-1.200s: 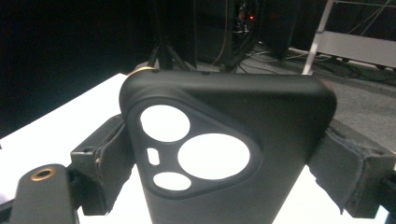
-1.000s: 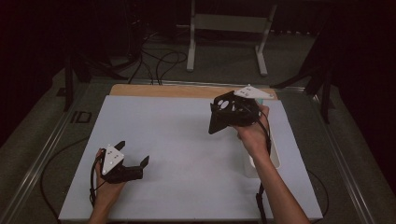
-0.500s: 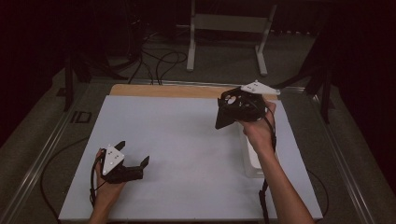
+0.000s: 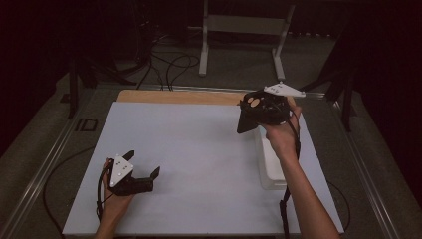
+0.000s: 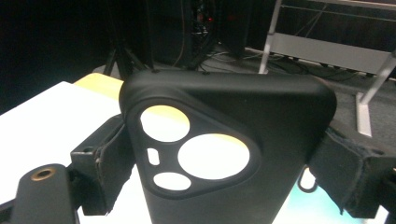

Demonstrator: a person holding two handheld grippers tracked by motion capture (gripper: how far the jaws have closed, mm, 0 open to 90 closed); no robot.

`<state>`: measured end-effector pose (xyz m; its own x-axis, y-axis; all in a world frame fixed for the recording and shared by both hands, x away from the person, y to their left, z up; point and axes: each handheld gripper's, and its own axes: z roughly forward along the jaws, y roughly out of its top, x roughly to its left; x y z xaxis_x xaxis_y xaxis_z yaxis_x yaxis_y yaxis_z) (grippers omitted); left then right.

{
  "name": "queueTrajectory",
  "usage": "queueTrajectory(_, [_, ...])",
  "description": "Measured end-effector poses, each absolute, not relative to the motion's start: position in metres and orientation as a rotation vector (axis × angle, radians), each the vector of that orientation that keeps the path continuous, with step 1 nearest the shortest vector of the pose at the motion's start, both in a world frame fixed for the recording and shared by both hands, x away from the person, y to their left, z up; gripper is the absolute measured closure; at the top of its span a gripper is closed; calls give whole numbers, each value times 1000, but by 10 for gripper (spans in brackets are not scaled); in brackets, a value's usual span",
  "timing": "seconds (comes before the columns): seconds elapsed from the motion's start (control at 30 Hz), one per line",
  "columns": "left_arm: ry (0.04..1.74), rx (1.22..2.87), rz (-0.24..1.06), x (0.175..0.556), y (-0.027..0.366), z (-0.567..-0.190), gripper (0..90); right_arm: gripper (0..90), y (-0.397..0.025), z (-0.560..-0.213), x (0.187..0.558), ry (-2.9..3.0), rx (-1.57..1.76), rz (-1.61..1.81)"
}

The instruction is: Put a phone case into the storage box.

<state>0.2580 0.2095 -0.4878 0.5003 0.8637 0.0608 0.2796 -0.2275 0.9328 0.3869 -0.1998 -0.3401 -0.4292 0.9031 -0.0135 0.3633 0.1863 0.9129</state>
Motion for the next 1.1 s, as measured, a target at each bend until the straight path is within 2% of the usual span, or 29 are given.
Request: queueTrajectory(1.1, [976,1749,743,258,211,-487,8,139,-243,-342,406,1773,1310,1092])
